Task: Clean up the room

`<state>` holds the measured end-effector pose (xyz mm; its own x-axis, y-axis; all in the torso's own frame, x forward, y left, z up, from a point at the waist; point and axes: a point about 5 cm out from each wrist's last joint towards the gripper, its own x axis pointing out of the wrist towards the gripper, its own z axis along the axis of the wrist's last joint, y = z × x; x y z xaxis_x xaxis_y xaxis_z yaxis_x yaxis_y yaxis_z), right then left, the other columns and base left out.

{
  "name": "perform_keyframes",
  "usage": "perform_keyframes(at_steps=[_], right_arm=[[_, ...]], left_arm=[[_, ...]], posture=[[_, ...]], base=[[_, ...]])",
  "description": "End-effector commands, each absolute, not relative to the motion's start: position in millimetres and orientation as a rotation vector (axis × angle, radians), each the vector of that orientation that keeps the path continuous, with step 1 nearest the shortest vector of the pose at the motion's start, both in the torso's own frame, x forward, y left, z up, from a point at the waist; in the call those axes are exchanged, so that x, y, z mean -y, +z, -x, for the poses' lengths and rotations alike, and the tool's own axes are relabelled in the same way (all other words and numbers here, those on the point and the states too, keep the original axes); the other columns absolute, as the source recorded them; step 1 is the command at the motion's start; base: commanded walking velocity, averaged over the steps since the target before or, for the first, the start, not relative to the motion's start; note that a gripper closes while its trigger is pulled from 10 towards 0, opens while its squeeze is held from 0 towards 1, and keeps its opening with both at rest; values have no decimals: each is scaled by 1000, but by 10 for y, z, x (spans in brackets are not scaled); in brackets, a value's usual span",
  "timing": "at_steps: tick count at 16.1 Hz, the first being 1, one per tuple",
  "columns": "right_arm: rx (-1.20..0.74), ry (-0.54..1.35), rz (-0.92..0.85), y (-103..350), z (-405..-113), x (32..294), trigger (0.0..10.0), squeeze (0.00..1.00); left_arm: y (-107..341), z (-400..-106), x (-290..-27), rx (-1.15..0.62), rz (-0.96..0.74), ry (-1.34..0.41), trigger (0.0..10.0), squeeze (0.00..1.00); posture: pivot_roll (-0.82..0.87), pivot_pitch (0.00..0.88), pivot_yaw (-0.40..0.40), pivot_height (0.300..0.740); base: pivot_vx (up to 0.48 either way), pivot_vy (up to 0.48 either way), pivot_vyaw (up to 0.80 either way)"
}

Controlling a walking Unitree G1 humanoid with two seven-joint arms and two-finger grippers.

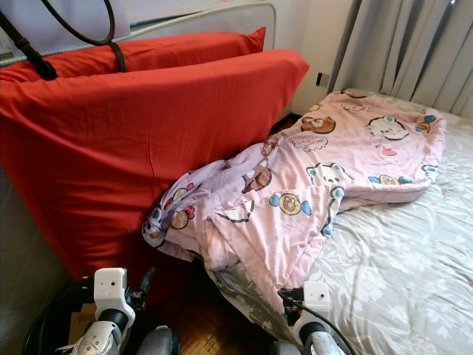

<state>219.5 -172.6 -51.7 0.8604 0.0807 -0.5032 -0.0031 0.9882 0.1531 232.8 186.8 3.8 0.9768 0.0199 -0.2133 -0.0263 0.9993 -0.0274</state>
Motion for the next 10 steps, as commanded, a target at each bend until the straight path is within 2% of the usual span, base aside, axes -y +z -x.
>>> perform_keyframes(at_steps=[1, 3, 10], right_arm=[[-557, 48, -139, -531, -2193, 1741, 10000, 0], [-556, 52, -130, -532, -2188, 1739, 10000, 0], [-535, 44, -154, -515, -2206, 1716, 10000, 0]], left_arm=[[84, -2367, -1848, -202, 29, 10, 10000, 0], [86, -2369, -1849, -201, 29, 13, 10000, 0], [83, -2372, -1860, -206, 26, 13, 10000, 0]], posture=[[12, 0, -15, 621], [11, 0, -15, 601], [14, 0, -14, 601]], base=[[0, 0, 0], [0, 0, 0], [0, 0, 0]])
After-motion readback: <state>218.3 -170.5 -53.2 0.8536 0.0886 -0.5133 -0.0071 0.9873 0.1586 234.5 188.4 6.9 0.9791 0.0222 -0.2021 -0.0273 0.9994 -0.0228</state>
